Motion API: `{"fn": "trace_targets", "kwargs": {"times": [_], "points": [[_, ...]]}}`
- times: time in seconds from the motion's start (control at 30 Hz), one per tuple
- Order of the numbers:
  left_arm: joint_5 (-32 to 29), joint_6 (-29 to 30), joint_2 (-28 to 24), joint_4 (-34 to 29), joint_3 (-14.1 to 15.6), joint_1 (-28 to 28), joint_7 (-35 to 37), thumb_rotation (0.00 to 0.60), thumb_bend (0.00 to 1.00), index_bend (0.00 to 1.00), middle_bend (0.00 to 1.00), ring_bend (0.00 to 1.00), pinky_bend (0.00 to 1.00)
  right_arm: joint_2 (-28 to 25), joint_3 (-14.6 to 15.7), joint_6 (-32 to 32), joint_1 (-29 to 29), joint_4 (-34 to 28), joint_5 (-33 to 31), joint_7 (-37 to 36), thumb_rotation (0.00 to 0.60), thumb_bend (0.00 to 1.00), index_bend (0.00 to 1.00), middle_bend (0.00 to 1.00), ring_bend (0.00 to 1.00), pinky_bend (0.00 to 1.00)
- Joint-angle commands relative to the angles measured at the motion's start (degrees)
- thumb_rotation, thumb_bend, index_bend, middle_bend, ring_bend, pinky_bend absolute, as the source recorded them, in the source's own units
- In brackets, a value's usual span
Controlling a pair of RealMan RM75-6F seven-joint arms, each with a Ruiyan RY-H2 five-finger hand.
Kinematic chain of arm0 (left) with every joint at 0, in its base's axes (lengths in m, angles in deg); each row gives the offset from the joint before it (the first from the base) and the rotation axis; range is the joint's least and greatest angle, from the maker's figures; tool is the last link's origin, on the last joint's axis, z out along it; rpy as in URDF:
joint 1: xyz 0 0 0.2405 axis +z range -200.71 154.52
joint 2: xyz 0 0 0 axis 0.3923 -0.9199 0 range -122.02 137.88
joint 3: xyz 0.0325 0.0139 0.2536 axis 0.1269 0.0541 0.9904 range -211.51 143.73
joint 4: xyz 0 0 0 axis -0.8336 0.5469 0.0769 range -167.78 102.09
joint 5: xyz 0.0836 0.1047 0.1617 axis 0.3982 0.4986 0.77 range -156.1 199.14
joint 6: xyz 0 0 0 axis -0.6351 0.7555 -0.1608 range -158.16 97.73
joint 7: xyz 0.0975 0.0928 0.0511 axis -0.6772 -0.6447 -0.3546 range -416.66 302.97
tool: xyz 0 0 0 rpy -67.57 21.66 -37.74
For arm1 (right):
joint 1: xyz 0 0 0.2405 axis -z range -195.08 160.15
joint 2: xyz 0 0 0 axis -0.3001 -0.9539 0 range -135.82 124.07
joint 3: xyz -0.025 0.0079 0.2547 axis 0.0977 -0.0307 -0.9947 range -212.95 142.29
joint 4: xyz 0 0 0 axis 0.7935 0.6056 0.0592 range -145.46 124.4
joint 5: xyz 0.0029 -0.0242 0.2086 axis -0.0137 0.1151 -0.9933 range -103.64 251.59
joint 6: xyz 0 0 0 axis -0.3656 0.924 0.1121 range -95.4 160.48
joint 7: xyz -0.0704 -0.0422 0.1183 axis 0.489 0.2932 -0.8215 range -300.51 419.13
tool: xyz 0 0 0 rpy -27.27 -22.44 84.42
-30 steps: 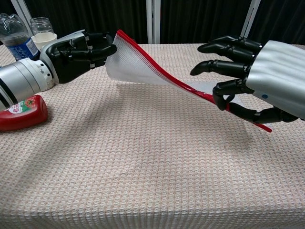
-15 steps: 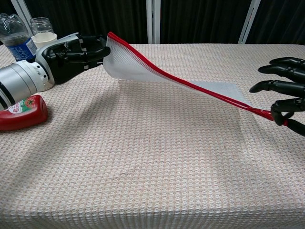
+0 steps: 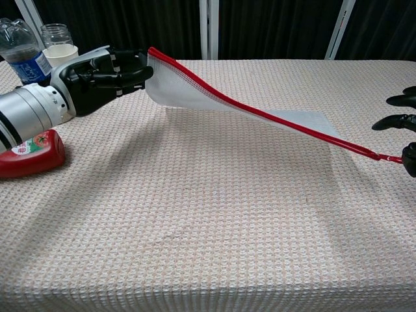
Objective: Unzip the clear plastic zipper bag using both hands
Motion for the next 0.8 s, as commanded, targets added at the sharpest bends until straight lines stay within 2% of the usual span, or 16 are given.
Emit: {"fn": "trace_targets", "kwargs": {"times": [0.03,0.07,0.13,0.2,0.23,0.33,0.53,0.67,0.8], "points": [[0.2,-0.3,-0.2,-0.1,0.3,0.0,-3.8,0.6,0.4,0.6,0.21,0.08,0.14,-0.8,-0.1,-1.7,0.2,-1.6,-1.0,-0.2,0.6,0.39,0.67,0.07,0.0,0.0],[0.4,-0.4,-0.3,0.0,0.5,-0.1,-6.4,0.6,0.39,0.57,0.21,0.08,0.13,-1.1,-0.3,-2.1,0.3,-2.4,-1.5,-0.2,0.6,0.31,0.5,0.04,0.0,0.0],[0.5,-0.6,-0.4,-0.4,0.8,0.0,-13.0,0.6,0.39,0.47,0.2,0.08,0.13,-1.7,-1.1,-3.2,0.5,-4.7,-3.1,0.4,0.6,0.21,0.27,0.01,0.0,0.0],[0.6,-1.0,-0.8,-1.2,1.2,0.0,-20.2,0.6,0.38,0.35,0.18,0.08,0.13,-2.0,-1.9,-4.2,0.5,-6.7,-4.2,1.5,0.6,0.14,0.06,0.0,0.0,0.0],[0.6,-1.2,-1.1,-1.7,1.4,0.0,-23.3,0.6,0.38,0.32,0.17,0.08,0.13,-2.2,-2.2,-4.9,0.5,-7.3,-4.6,1.8,0.6,0.11,0.01,0.0,0.0,0.0],[0.0,-1.4,-2.4,-3.7,1.4,0.5,-34.1,0.6,0.35,0.24,0.15,0.08,0.14,-3.1,-2.8,-7.2,0.1,-9.5,-6.1,2.5,0.6,0.07,0.0,0.0,0.0,0.0],[-3.2,0.3,-7.4,-10.4,0.8,3.2,-56.0,0.6,0.31,0.24,0.15,0.08,0.13,-6.4,-4.9,-10.3,-0.5,-14.5,-10.6,-1.3,0.6,0.07,0.0,0.0,0.0,0.0],[-6.4,4.5,-13.1,-16.7,0.1,6.9,-72.7,0.6,0.27,0.24,0.15,0.08,0.14,-9.1,-8.0,-9.7,0.2,-17.6,-15.6,-6.2,0.6,0.15,0.0,0.05,0.0,0.0],[-8.7,10.9,-19.2,-23.6,-0.3,11.8,-82.0,0.6,0.25,0.24,0.15,0.08,0.14,-11.9,-10.4,-8.7,1.3,-19.0,-19.6,-11.3,0.6,0.18,0.04,0.1,0.0,0.0]]}}
